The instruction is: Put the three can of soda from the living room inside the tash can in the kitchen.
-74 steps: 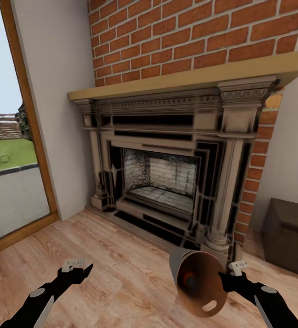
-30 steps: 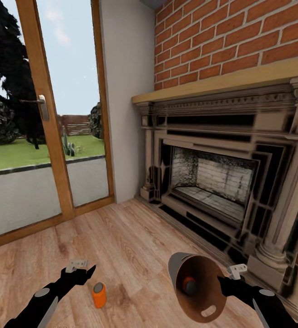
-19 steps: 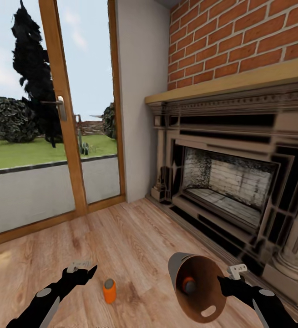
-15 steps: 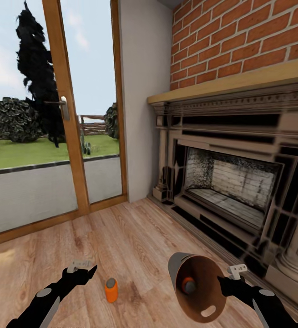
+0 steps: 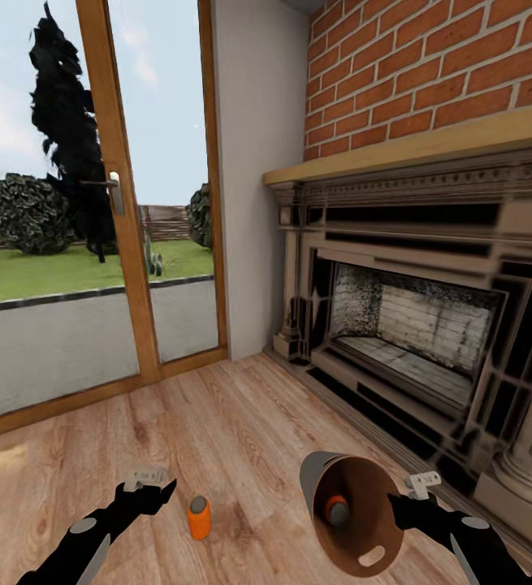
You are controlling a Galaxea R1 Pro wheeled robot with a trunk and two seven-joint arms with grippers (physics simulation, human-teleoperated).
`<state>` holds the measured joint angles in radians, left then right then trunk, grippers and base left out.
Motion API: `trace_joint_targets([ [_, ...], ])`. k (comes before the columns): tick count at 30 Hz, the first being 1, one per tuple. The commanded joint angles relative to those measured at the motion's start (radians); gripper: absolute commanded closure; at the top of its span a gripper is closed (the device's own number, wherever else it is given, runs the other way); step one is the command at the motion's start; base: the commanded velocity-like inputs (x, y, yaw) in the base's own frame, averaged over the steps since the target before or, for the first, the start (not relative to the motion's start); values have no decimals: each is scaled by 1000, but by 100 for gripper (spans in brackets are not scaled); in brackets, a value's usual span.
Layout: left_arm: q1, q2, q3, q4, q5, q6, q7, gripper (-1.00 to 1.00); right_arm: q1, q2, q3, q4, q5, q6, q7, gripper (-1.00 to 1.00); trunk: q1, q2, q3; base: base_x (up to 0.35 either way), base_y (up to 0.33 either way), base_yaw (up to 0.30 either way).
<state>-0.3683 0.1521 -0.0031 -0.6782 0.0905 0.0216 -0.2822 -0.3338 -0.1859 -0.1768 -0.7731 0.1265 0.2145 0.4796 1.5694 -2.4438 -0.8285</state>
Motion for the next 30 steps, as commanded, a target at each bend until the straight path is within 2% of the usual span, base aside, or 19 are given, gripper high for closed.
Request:
trace_joint_targets([
  [1,0,0,0,0,0,0,1,-100,-1,0,-1,-2,-13,2,5,100,0,0,0,0,0,0],
  [23,0,-1,-2,2,0,0,7,-100,-1,0,2,0,-11,2,4,100,0,0,0,0,0,3],
  [30,0,-1,-2,2,0,0,8,-100,-1,1,4,4,-10,2,2,100,0,0,0,0,0,174],
])
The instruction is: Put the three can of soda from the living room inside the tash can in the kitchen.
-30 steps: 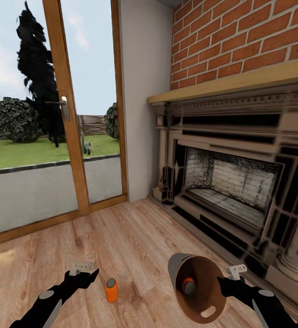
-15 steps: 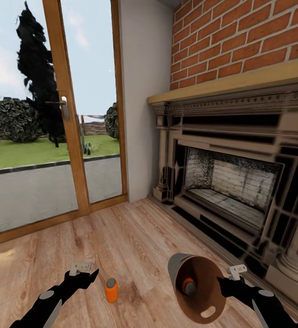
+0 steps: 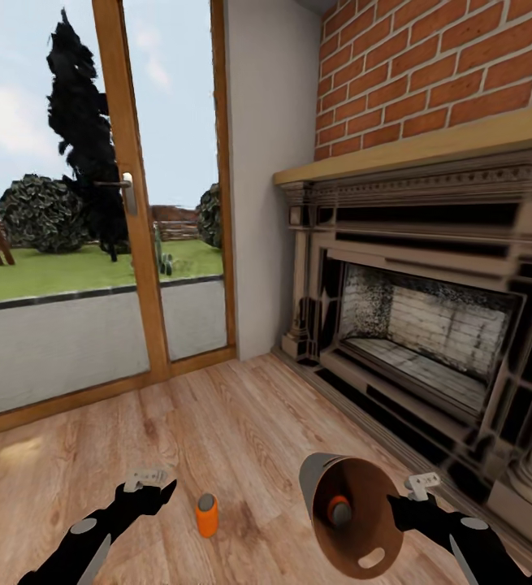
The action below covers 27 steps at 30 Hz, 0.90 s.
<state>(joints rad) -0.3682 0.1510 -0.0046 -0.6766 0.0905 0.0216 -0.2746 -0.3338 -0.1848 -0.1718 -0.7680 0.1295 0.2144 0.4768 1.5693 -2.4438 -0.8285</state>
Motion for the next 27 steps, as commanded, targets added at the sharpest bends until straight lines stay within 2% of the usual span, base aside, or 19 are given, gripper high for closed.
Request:
trace_joint_targets([
  [1,0,0,0,0,0,0,0,-100,-1,0,-1,-1,-13,2,5,100,0,0,0,0,0,228],
  [18,0,-1,0,0,0,0,0,-100,-1,1,2,18,-10,2,5,100,0,0,0,0,0,243],
  [27,0,-1,-1,1,-1,0,0,-100,-1,1,3,19,-11,2,5,100,0,0,0,0,0,61],
])
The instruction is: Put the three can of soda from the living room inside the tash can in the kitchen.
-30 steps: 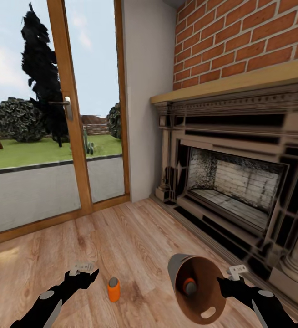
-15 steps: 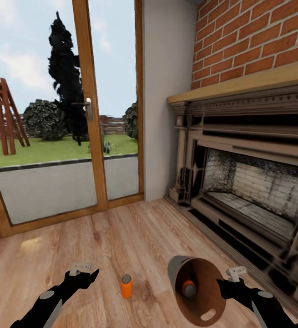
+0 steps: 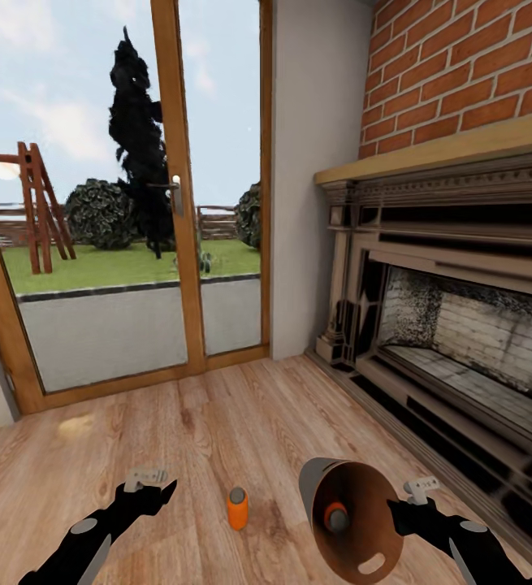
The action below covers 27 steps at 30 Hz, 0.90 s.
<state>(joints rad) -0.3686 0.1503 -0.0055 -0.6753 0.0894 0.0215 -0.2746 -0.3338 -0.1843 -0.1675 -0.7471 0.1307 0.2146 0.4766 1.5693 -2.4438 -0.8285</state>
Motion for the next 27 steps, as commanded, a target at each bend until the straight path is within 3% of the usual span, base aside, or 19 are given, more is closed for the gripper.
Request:
trace_joint_targets([
  [1,0,0,0,0,0,0,0,-100,-1,0,-1,-2,-13,2,5,100,0,0,0,0,0,3],
  [8,0,0,-1,0,0,0,0,-100,0,1,4,4,-12,2,5,100,0,0,0,0,0,1],
  [13,0,0,-25,0,0,0,9,-100,-1,2,5,7,-11,2,5,100,0,0,0,-18,0,0],
  [27,0,-1,-40,0,0,0,43,-100,-1,2,6,9,-11,2,4,100,0,0,4,-150,0,59],
])
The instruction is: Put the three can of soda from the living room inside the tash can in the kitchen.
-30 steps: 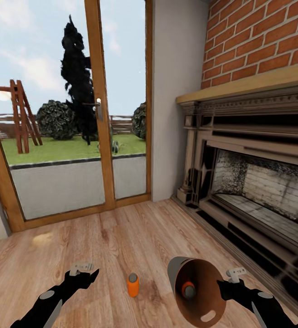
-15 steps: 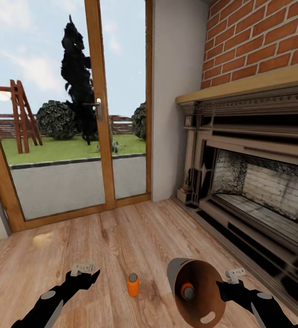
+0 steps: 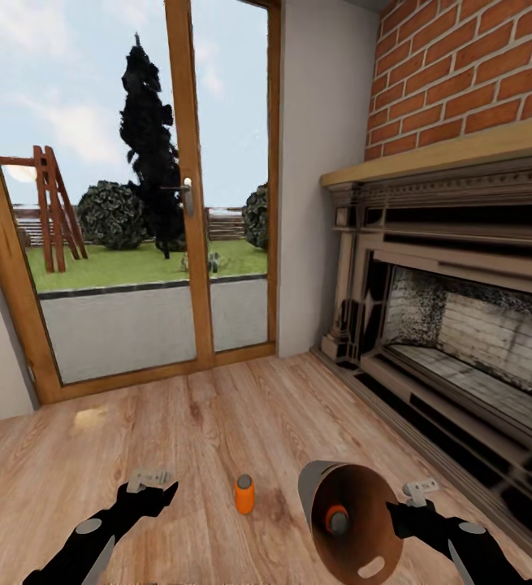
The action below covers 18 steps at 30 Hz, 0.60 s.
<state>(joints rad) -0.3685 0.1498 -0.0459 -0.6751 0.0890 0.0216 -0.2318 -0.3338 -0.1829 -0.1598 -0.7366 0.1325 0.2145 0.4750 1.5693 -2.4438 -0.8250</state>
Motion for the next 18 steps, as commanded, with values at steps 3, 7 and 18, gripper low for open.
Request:
trace_joint_targets([
  [3,0,0,0,0,0,0,0,-100,0,0,-1,-1,-13,2,5,100,0,0,3,-32,0,200],
  [7,0,-1,0,0,0,0,0,-100,-1,0,-1,0,-13,2,5,100,0,0,6,-8,0,208],
  [18,0,0,0,1,-1,0,0,-100,-1,0,-1,0,-13,2,5,100,0,0,9,91,0,79],
])
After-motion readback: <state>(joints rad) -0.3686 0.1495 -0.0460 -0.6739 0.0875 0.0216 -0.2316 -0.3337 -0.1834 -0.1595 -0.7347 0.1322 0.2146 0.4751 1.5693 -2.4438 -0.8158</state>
